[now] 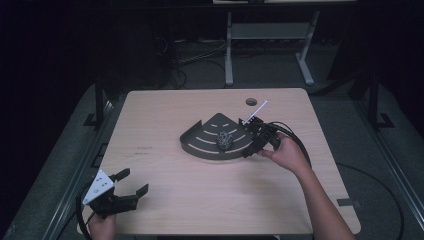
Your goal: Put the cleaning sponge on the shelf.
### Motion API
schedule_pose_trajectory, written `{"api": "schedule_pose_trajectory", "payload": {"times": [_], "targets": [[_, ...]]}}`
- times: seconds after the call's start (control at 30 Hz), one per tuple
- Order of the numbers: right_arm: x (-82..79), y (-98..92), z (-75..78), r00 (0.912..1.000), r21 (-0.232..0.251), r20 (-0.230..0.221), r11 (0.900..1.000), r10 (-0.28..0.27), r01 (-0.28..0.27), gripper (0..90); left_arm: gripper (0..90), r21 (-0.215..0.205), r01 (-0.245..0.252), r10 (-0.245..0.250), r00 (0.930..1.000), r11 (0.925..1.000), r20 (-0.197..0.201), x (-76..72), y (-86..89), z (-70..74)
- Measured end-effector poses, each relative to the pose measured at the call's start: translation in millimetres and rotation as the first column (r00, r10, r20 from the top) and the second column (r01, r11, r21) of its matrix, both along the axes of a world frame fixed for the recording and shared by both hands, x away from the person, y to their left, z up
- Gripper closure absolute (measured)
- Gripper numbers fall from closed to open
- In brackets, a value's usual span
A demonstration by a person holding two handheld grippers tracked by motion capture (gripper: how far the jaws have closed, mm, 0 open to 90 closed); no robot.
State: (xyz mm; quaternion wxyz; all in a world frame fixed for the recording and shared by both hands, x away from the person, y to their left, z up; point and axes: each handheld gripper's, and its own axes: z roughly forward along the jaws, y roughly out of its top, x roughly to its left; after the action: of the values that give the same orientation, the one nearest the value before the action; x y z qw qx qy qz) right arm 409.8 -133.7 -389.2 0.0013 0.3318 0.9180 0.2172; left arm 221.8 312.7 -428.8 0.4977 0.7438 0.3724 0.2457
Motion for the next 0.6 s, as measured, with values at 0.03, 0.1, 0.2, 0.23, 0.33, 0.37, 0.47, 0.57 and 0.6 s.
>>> {"api": "schedule_pose_trajectory", "payload": {"times": [0.03, 0.1, 0.2, 0.23, 0.33, 0.37, 0.47, 0.57, 0.6], "targets": [[-1.3, -1.2, -0.8, 1.0, -0.005, -0.006, 1.0, 0.004, -0.004, 19.2, 13.5, 0.0, 0.0, 0.0, 1.0, 1.0, 0.0, 0.0, 0.0, 0.0], [-4.7, -3.3, -1.7, 1.0, 0.003, -0.002, 1.0, 0.007, -0.007, 19.5, 13.5, 0.001, 0.002, -0.002, 1.0, 1.0, -0.002, 0.3, 0.0, -0.3], [-10.5, -6.7, -3.1, 1.0, 0.007, -0.001, 1.0, 0.009, -0.009, 19.4, 13.5, -0.001, 0.002, -0.002, 1.0, 1.0, -0.003, 0.4, -0.3, -0.4], [-11.9, -7.5, -3.2, 1.0, 0.008, 0.001, 1.0, 0.007, -0.007, 19.4, 13.5, 0.001, 0.001, -0.001, 1.0, 1.0, -0.003, 0.2, -0.4, -0.4], [-16.8, -9.8, -3.6, 0.9999, 0.012, 0.006, 1.0, 0.012, -0.012, 19.3, 13.5, 0.002, 0.0, 0.0, 1.0, 1.0, -0.002, 0.1, -0.6, -0.4], [-18.6, -10.5, -3.7, 0.9999, 0.013, 0.006, 1.0, 0.011, -0.011, 19.2, 13.5, 0.002, 0.002, -0.002, 1.0, 1.0, -0.003, 0.2, -0.6, -0.4], [-23.5, -13.5, -5.7, 0.9998, 0.014, 0.01, 1.0, 0.015, -0.015, 19.3, 13.5, 0.001, 0.001, -0.001, 1.0, 1.0, -0.001, -0.1, -0.9, -0.3], [-28.4, -16.8, -8.1, 0.9999, 0.017, 0.009, 1.0, 0.009, -0.009, 19.3, 13.5, 0.003, 0.001, -0.001, 1.0, 1.0, -0.002, 0.0, -0.8, -0.4], [-30.0, -17.9, -9.1, 0.9999, 0.022, 0.007, 1.0, 0.01, -0.011, 19.3, 13.5, 0.003, 0.002, -0.002, 1.0, 1.0, -0.002, 0.0, -0.6, -0.4]]}}
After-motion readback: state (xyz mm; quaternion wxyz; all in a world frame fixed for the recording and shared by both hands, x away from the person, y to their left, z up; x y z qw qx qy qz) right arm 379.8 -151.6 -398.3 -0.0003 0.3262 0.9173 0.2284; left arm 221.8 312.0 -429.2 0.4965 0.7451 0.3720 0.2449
